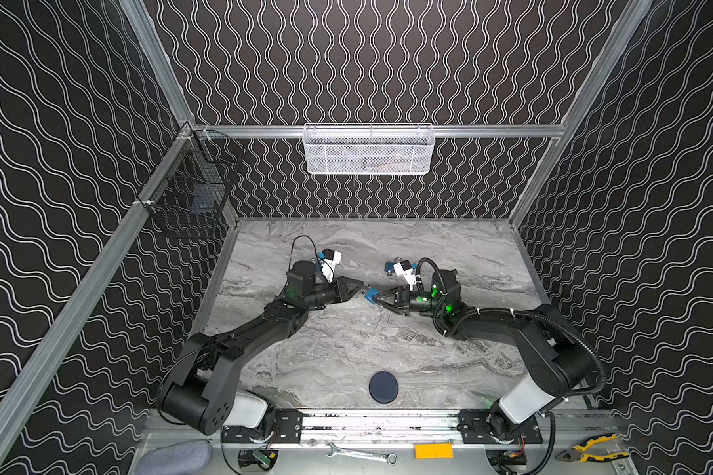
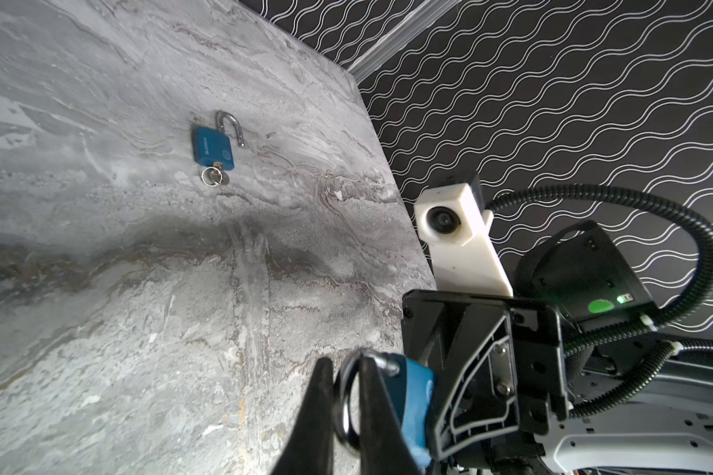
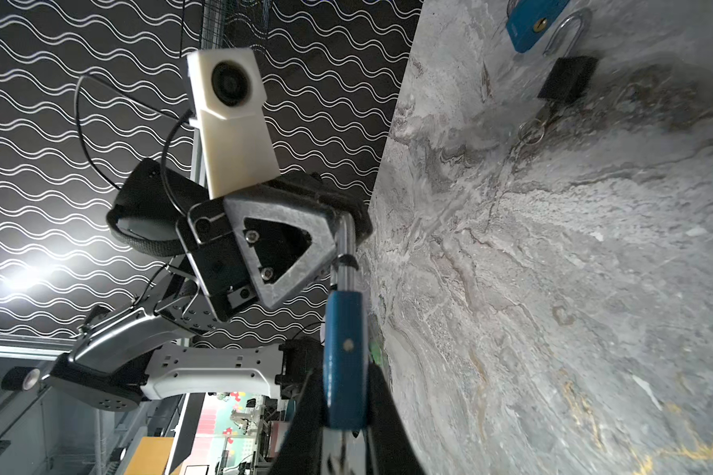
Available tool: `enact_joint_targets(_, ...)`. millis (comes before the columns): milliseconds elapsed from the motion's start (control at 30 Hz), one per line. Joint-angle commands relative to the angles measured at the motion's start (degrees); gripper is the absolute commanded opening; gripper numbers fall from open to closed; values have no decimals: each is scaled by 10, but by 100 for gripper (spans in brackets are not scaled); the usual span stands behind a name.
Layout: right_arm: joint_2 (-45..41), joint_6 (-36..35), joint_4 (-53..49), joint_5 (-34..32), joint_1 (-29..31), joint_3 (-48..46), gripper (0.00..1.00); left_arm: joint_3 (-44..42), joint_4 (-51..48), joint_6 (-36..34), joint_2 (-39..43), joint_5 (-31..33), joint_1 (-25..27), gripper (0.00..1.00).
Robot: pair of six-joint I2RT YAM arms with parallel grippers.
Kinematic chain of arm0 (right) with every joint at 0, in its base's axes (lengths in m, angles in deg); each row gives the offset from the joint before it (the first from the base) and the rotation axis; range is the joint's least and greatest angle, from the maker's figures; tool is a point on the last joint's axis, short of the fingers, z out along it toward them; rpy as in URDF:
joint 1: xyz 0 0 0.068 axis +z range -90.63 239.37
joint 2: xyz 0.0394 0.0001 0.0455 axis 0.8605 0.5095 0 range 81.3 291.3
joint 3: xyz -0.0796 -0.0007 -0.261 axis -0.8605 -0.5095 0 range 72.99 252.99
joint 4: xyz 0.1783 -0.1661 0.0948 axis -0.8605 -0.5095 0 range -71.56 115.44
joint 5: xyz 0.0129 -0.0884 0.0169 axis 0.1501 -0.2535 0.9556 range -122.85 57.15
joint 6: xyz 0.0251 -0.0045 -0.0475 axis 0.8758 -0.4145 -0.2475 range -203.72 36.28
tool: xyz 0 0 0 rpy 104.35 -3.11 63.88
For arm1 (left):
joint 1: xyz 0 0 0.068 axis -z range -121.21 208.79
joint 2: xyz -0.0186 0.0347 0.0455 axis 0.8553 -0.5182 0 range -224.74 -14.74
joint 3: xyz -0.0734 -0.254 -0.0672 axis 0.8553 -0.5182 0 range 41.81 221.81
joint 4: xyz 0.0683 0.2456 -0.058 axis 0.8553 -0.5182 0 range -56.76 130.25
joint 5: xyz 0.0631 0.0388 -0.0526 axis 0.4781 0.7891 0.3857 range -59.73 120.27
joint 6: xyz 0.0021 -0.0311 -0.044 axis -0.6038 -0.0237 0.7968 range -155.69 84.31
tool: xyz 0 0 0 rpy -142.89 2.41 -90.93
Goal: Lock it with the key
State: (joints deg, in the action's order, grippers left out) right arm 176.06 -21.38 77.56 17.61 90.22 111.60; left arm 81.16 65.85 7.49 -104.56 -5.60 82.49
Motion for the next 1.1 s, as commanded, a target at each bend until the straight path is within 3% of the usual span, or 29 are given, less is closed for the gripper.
enact_joint_targets(0,0,29,115,15,1,17,0,-2,-6,-12,-5,-17,10,2)
enact_joint_targets(400,28,-1,86,6,0,61,0,-1,-1,17,14,-46,37,0)
enact_joint_targets(667,28,-2,86,-4,-7,75,0,10,-72,-21,24,-32,39,0)
enact_joint_targets(1067,17,15,99,-31,-40,62,0,-1,-37,-3,-3,-42,39,0)
